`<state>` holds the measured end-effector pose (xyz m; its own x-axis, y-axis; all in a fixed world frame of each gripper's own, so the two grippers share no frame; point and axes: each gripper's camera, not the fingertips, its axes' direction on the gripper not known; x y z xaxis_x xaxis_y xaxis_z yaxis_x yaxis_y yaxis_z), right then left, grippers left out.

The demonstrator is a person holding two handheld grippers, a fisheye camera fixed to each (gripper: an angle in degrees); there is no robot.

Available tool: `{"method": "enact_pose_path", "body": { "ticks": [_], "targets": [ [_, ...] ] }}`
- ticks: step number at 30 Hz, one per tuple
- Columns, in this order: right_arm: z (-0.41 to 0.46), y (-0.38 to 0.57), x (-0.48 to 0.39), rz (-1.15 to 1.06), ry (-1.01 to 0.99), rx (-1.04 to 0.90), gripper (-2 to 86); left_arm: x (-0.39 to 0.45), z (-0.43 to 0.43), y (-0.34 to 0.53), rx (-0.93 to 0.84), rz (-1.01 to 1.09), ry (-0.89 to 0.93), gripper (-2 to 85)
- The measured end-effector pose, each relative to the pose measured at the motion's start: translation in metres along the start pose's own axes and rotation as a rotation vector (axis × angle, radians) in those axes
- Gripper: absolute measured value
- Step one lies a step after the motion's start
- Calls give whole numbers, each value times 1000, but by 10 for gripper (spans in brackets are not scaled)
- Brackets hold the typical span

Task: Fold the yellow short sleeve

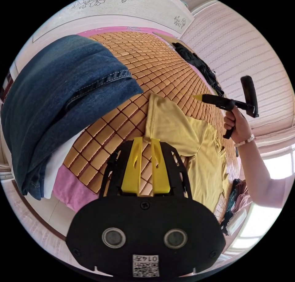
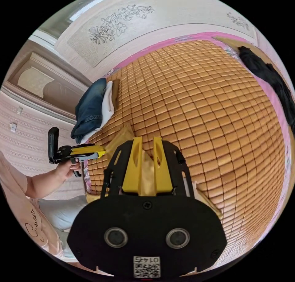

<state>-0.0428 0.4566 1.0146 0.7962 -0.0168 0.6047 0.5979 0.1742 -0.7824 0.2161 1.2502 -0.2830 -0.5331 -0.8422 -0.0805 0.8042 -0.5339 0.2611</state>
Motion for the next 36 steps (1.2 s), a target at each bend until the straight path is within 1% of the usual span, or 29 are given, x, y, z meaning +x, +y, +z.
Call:
{"method": "enact_pose_path", "body": {
  "ticks": [2,4,6,7,9,10,12,13,15,16,17,18,19,21,24,28,30,34,36],
  "targets": [
    [-25,36,32,107,85,25,69,4,-11,5,21,21,-29,60],
    [-47,77,61,219,181,20,73,19,-21,8,21,86,-66,58],
    [-69,138,94,374,330,-16,77,56,-26,4,11,238,-72,52],
    [-72,154,101,415,353,-27,78,68,-23,2,3,283,-56,51],
    [-82,209,127,556,370,-57,81,125,3,-12,-49,465,12,49],
    [-82,221,132,585,368,-61,81,140,12,-16,-60,503,27,50],
    [-79,255,146,664,371,-56,80,201,52,-34,-82,619,90,57],
    [-78,261,149,679,379,-51,80,216,62,-39,-88,644,103,61],
    [-71,273,156,697,382,-29,70,276,101,-56,-106,746,82,83],
    [-69,275,158,700,379,-25,59,288,110,-59,-119,767,77,88],
    [-71,278,156,691,403,16,36,314,131,-63,-154,834,49,92],
    [-71,281,155,660,393,23,19,333,157,-63,-211,888,-28,91],
    [-71,282,156,656,385,31,11,341,171,-62,-247,906,-65,82],
    [-76,289,161,639,333,61,0,360,179,-56,-209,978,-148,38],
    [-86,296,170,623,298,105,-5,375,177,-51,-203,1023,-166,0],
    [-96,300,179,612,306,127,-7,393,176,-49,-137,1029,-193,-3],
    [-94,304,186,624,321,100,-6,400,191,-49,-176,1037,-239,8],
    [-99,316,188,655,278,126,-3,399,187,-57,-175,969,-199,49],
    [-110,330,182,687,289,159,-1,389,161,-65,-139,913,-131,66]
  ]
}}
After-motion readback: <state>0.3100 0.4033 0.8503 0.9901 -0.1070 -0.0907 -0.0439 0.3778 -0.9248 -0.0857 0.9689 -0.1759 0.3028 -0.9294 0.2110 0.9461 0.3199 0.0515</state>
